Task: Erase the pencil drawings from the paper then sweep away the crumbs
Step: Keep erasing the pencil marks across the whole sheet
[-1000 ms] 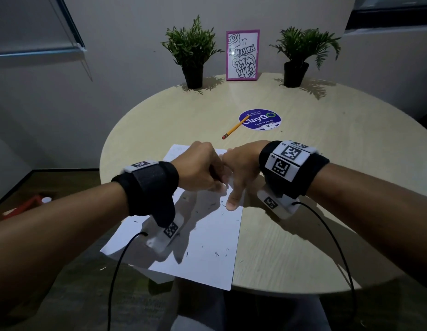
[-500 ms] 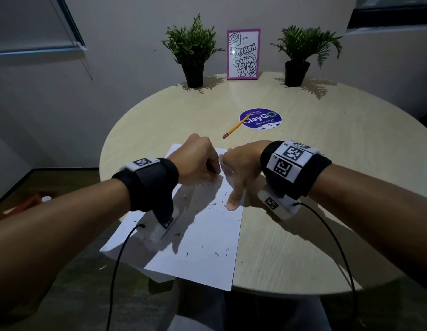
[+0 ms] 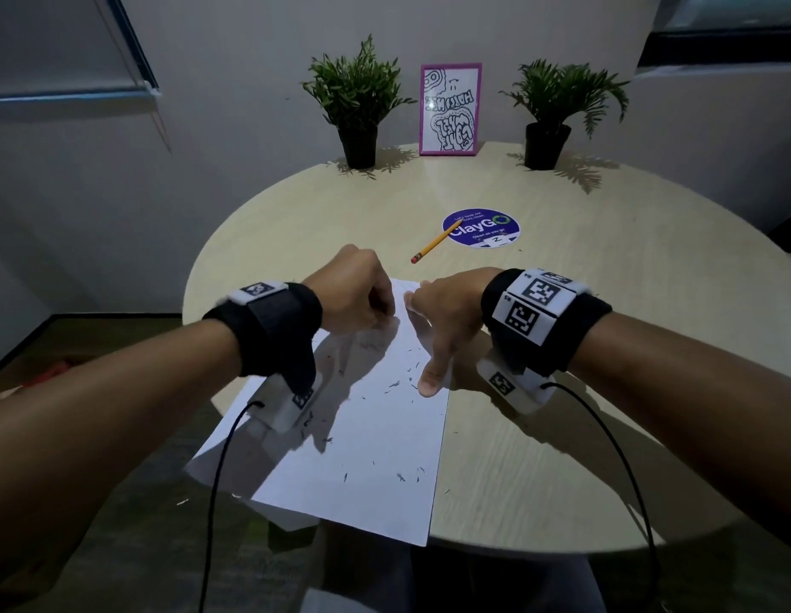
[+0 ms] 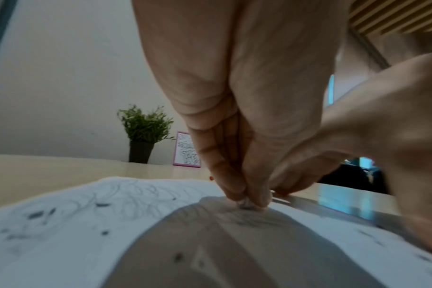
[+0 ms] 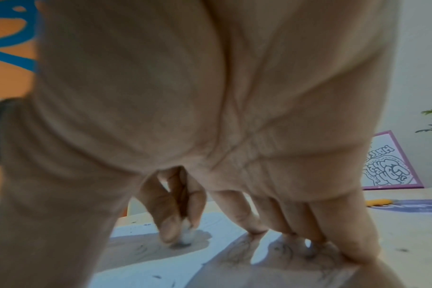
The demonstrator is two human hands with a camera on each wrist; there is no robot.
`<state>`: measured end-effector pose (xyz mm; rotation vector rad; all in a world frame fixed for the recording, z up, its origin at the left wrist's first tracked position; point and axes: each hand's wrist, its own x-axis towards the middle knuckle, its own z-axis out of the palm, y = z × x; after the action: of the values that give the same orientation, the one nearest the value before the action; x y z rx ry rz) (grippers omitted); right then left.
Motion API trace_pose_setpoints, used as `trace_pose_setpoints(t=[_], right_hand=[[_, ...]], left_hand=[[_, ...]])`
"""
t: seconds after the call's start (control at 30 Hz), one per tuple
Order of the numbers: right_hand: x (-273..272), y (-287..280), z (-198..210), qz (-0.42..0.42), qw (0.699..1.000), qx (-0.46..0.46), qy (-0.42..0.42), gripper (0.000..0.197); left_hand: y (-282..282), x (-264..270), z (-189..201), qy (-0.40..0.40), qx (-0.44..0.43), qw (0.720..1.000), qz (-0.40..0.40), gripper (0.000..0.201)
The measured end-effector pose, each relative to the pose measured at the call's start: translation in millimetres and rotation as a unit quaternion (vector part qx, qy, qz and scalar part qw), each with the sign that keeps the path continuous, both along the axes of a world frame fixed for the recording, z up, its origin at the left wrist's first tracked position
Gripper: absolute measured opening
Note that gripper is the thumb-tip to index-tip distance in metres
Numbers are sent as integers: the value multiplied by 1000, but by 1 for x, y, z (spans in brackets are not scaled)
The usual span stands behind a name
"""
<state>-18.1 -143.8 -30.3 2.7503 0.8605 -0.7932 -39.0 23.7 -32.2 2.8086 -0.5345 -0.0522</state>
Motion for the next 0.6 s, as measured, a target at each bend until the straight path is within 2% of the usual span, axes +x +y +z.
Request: trace_pose_setpoints(t=[0.1, 0.23, 0.37, 0.47, 0.57, 0.6], right_hand=[[0, 2, 0, 5, 1000, -4, -5, 90], [1, 3, 0, 9, 1000, -4, 1, 86], [0, 3, 8, 11, 1000, -27, 11, 83], [7, 8, 17, 3, 1000, 2, -26, 75], [12, 13, 10, 20, 999, 8, -38, 107], [13, 13, 6, 26, 999, 0, -33, 113]], left_hand=[[-2, -17, -6, -2, 21, 999, -27, 10], [-2, -31, -5, 37, 27, 997, -64, 10], [1, -30, -3, 38, 7, 998, -50, 6], [3, -30, -6, 29, 3, 999, -43, 5], [6, -31, -8, 30, -12, 999, -32, 6], [8, -29, -7, 33, -20, 999, -22, 7]])
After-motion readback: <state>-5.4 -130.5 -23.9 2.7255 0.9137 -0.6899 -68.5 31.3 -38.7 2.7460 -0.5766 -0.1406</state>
